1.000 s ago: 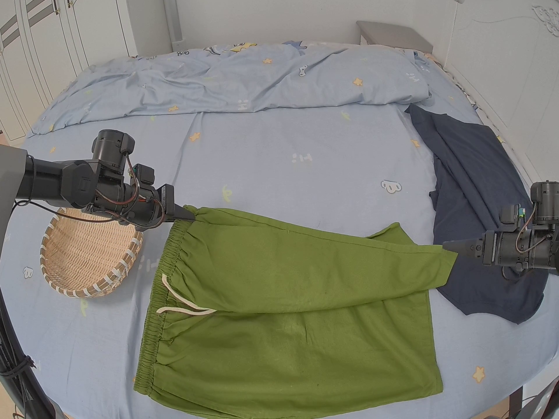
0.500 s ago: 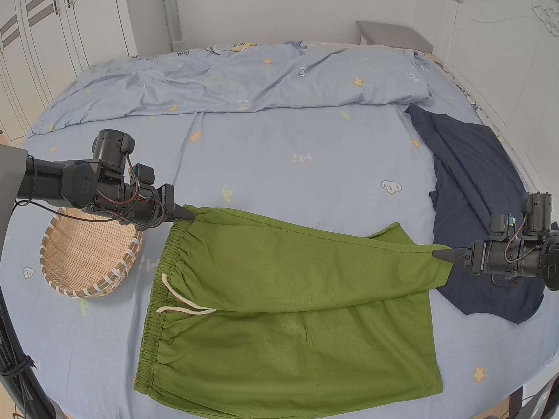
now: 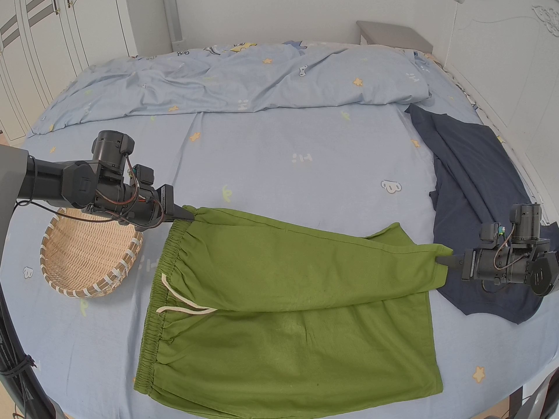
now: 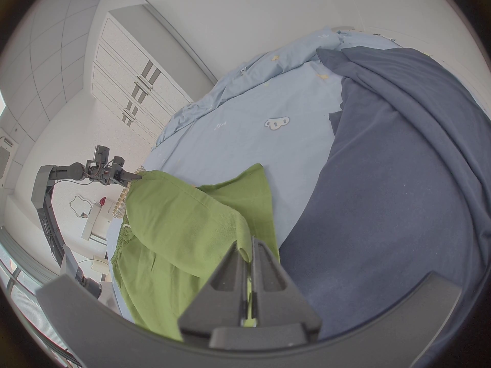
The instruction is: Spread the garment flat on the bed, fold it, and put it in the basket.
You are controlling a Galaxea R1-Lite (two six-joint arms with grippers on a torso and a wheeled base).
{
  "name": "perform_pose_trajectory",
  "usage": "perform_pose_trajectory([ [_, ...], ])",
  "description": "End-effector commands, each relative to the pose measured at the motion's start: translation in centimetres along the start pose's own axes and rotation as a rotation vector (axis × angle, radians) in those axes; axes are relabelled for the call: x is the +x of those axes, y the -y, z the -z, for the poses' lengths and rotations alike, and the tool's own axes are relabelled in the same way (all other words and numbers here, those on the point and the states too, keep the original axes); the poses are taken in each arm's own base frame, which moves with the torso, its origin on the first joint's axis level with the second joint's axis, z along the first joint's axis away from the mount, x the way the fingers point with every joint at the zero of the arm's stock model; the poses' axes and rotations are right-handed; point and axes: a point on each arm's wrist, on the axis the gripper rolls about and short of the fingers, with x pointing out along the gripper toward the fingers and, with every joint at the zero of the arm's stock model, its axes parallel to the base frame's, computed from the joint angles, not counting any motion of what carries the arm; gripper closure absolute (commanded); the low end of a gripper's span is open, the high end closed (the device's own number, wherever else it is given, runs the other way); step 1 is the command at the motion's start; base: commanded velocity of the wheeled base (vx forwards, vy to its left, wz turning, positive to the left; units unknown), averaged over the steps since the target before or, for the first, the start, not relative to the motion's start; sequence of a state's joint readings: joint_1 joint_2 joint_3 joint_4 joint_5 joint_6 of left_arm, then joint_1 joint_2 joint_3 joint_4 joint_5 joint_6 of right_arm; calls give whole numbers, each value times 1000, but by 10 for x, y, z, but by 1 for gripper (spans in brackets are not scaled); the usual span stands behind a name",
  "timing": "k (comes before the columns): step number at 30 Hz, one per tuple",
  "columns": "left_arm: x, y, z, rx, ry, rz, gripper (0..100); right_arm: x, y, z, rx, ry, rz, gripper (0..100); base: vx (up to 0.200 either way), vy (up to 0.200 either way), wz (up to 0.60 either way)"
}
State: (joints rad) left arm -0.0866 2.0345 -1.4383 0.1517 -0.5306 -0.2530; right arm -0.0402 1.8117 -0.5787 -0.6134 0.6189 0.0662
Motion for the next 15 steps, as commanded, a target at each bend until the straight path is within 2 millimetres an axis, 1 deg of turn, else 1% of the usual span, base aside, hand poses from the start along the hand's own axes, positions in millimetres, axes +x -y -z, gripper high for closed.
perform_pose_trajectory([
  [1, 0, -1, 0, -2, 1, -1, 100, 3, 1, 2, 5, -9, -1, 100, 0, 0, 0],
  [3, -2, 0, 2, -5, -5, -1, 100, 3, -3, -3, 2, 4, -11, 100, 0, 0, 0],
  [5, -3, -1, 4, -11, -8, -5, 100, 0, -14, -12, -12, 33, -28, 100, 0, 0, 0],
  [6, -5, -2, 6, -18, -12, -8, 100, -5, -24, -22, -20, 67, -39, 100, 0, 0, 0],
  [7, -5, -2, 6, -18, -12, -8, 100, -5, -24, -22, -20, 67, -39, 100, 0, 0, 0],
  [8, -12, -1, 6, -18, 2, -10, 100, -9, -33, -30, -12, 92, -51, 100, 0, 0, 0],
  [10, -25, -1, 5, -14, 43, -15, 100, -14, -51, -36, -13, 108, -84, 100, 0, 0, 0],
  [11, -25, -1, 5, -14, 43, -15, 100, -14, -51, -36, -13, 108, -84, 100, 0, 0, 0],
  [12, -31, -4, 6, -12, 67, -18, 100, -25, -63, -39, -33, 127, -105, 100, 0, 0, 0],
  [13, -33, -4, 7, -10, 74, -19, 100, -28, -67, -40, -39, 132, -112, 100, 0, 0, 0],
  [15, -37, -4, 8, 1, 100, -18, 100, -42, -83, -42, -61, 139, -138, 100, 0, 0, 0],
])
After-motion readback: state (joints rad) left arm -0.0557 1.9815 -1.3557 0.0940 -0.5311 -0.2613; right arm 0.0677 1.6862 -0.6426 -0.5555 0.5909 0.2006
